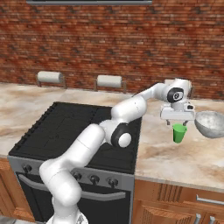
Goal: Pick the cup and bowl from the counter and place them on the counter next to the sink.
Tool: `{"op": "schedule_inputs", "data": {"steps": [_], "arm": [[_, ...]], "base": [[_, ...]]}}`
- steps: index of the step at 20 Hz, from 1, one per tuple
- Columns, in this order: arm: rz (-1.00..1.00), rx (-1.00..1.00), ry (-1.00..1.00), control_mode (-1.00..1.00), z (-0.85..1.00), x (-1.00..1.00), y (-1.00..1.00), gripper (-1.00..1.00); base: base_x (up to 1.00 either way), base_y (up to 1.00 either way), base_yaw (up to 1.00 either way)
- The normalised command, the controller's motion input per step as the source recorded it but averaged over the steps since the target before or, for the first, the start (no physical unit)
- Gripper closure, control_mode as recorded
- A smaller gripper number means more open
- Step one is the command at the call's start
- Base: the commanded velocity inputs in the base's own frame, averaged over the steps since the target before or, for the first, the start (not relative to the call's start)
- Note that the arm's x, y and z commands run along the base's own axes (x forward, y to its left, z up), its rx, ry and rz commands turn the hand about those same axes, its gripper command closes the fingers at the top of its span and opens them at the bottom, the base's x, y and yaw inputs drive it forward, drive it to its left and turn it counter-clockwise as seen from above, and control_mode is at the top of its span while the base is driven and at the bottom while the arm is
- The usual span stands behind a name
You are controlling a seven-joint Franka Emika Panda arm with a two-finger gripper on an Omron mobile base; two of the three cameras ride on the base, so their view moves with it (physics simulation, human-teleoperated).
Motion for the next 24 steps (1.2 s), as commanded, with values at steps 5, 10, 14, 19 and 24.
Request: {"op": "schedule_inputs", "data": {"steps": [5,10,14,19,24], "arm": [[0.0,0.07,0.0,-1.0,-0.08,0.01,0.12,-1.0],[-0.01,0.08,0.0,-1.0,0.0,0.12,0.0,-1.0],[0.0,0.02,0.0,-1.0,-0.01,0.03,0.0,-1.0],[0.0,0.0,0.0,-1.0,-0.13,0.0,0.0,-1.0],[0.0,0.0,0.0,-1.0,-0.28,0.05,0.0,-1.0]], "base": [[0.0,0.0,0.0],[0.0,0.0,0.0],[0.0,0.0,0.0],[0.0,0.0,0.0],[0.0,0.0,0.0]]}}
